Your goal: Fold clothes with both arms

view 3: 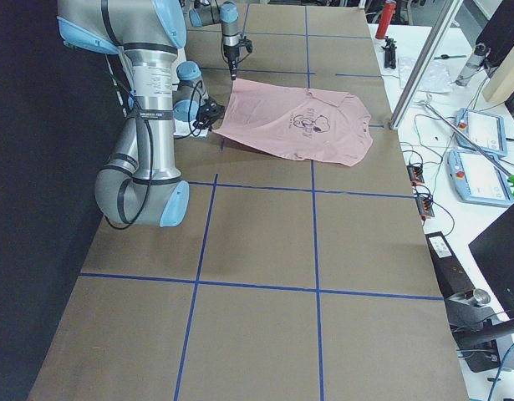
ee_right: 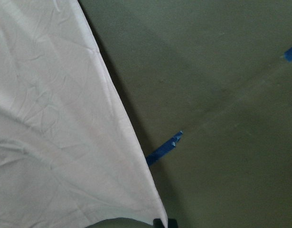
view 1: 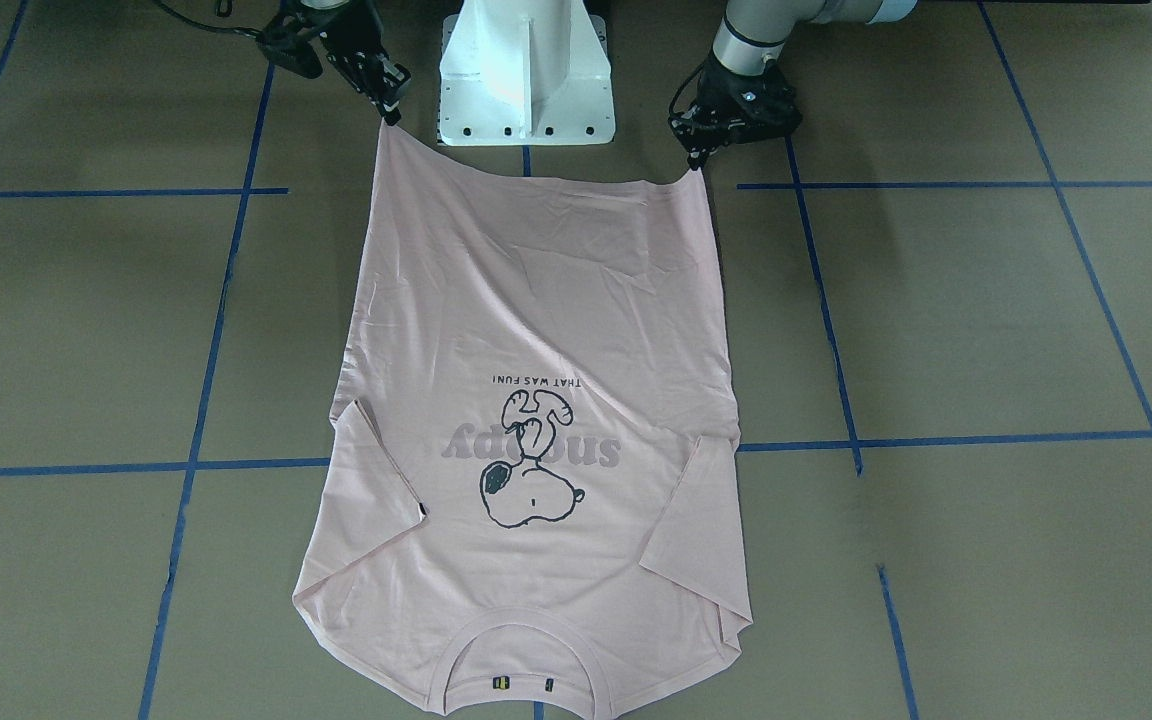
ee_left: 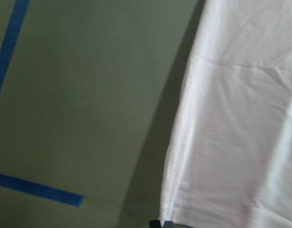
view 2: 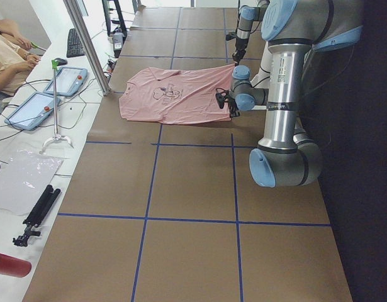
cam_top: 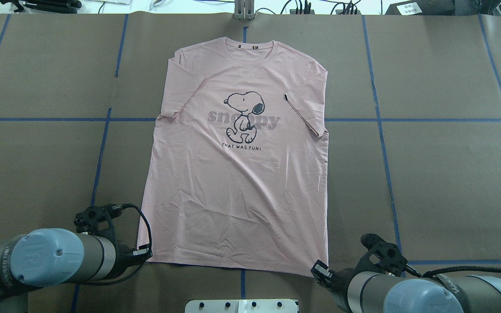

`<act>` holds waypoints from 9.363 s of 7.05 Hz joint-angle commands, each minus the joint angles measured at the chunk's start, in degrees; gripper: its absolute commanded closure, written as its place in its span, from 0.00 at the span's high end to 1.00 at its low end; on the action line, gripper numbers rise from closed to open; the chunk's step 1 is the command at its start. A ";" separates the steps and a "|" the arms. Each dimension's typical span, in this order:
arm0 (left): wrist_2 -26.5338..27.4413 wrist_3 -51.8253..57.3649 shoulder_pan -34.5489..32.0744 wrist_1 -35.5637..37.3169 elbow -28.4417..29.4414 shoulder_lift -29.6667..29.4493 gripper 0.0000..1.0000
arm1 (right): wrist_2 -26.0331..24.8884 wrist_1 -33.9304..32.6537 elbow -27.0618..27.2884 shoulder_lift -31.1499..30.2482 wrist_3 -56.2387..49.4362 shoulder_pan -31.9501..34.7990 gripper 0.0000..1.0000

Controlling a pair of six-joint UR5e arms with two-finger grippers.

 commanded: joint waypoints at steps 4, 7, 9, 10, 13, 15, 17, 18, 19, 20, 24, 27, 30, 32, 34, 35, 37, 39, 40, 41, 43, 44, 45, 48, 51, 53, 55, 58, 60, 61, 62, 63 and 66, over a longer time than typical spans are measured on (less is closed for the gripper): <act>-0.48 -10.77 2.99 2.40 -9.15 0.03 0.00 | 0.40 -0.07 9.39 -9.24 -0.53 3.18 0.00; 0.30 -9.56 -5.59 2.40 -0.67 -5.81 0.00 | 0.23 -0.07 -3.63 3.60 -15.50 17.67 0.00; 0.13 -1.69 -15.17 1.88 12.24 -16.21 0.00 | 0.58 0.01 -22.09 18.05 -23.08 26.03 0.00; 0.22 3.58 -18.77 1.61 15.78 -17.54 0.00 | 0.84 0.10 -26.77 20.18 -26.25 30.24 0.00; 3.27 10.90 -27.49 -1.09 26.39 -24.20 0.00 | 7.95 0.28 -38.53 27.80 -35.32 41.34 0.00; 4.88 12.95 -29.27 -14.50 41.66 -28.15 0.00 | 7.96 4.11 -51.82 34.86 -35.69 43.81 0.00; 5.49 12.95 -29.27 -19.82 49.02 -31.96 0.00 | 7.79 9.22 -61.49 38.29 -36.91 44.08 0.00; 6.80 12.95 -29.27 -21.84 51.21 -32.57 0.00 | 7.79 10.03 -62.15 38.48 -37.01 44.52 0.00; 6.81 12.86 -29.62 -23.17 51.84 -33.01 0.00 | 7.70 10.04 -62.15 38.49 -37.09 44.78 0.00; 6.81 13.03 -29.62 -24.48 52.37 -33.02 0.00 | 7.61 10.04 -62.15 38.66 -38.40 45.57 0.00; 6.72 12.95 -29.97 -24.59 53.25 -33.02 0.00 | 7.87 14.15 -66.10 39.89 -39.20 45.76 0.00; 6.63 12.69 -29.62 -25.72 52.90 -32.49 0.21 | 6.47 16.69 -65.67 39.46 -39.20 43.73 1.00; 6.11 10.51 -28.75 -28.80 41.91 -26.39 0.29 | 14.58 19.70 -45.83 24.97 -38.24 43.65 1.00; 0.85 7.95 -28.39 -28.89 38.84 -24.76 0.30 | 14.64 19.70 -34.67 13.91 -34.23 38.14 1.00; 0.75 4.45 -27.78 -28.81 38.67 -24.84 0.31 | 14.29 19.70 -34.56 13.44 -27.19 34.52 0.99; 0.75 3.47 -27.51 -28.72 38.23 -24.93 0.32 | 13.51 19.62 -34.56 13.18 -26.21 33.98 0.86; 0.75 3.37 -27.42 -28.72 37.70 -24.93 0.32 | 13.50 19.53 -34.47 11.68 -26.20 33.45 0.81; 0.75 3.37 -27.42 -28.72 37.87 -24.84 0.32 | 13.59 19.44 -34.47 11.24 -26.37 33.54 0.76; 0.83 3.37 -27.25 -28.72 38.05 -24.84 0.32 | 13.59 19.35 -34.47 11.33 -26.37 33.45 0.70; 0.83 3.37 -27.16 -28.72 38.14 -24.84 0.32 | 13.67 19.35 -34.38 11.33 -26.29 33.45 0.34; 0.92 3.37 -26.99 -28.72 38.23 -24.84 0.32 | 14.29 19.53 -33.59 10.54 -26.55 33.54 0.00; 0.92 3.37 -27.07 -28.72 38.22 -24.84 0.32 | 14.46 19.70 -33.50 10.01 -26.81 33.54 0.00; 0.92 3.37 -26.99 -28.72 38.22 -24.84 0.32 | 15.16 19.70 -31.59 9.14 -26.81 33.45 0.00; 0.83 3.28 -26.98 -28.54 37.70 -25.19 0.32 | 19.01 18.56 -9.24 -5.48 -25.07 23.04 0.00; 0.57 3.28 -26.98 -28.63 37.26 -25.46 0.32 | 27.29 18.91 -4.15 -6.87 -19.61 12.47 0.02; 0.48 -0.22 -24.98 -28.19 35.25 -25.37 0.32 | 26.43 19.00 -5.02 -6.87 -19.43 9.65 0.99; 0.74 -7.21 -21.39 -26.78 26.58 -22.06 0.35 | 25.28 19.09 -5.64 -5.82 -19.52 10.15 1.00; 1.01 -7.80 -14.60 -17.43 21.17 -16.85 0.47 | 6.45 19.00 -9.14 -3.97 -20.22 16.39 1.00; 1.10 -7.44 -12.13 -9.94 22.40 -17.54 0.47 | 2.79 19.09 -14.59 0.49 -20.22 17.36 1.00; 1.18 -7.09 -12.22 -9.82 23.62 -17.29 0.47 | 2.78 18.74 -14.87 1.56 -20.22 17.54 1.00; 1.19 -7.09 -12.22 -9.82 24.94 -17.37 0.51 | 2.78 18.74 -14.96 1.57 -20.22 17.80 1.00; 1.10 -7.09 -12.13 -9.82 25.13 -17.55 0.52 | 2.78 18.74 -14.96 1.66 -20.22 18.33 1.00; 1.27 -7.09 -11.43 -9.91 25.83 -17.55 0.54 | 2.78 18.74 -15.13 1.75 -20.22 18.51 1.00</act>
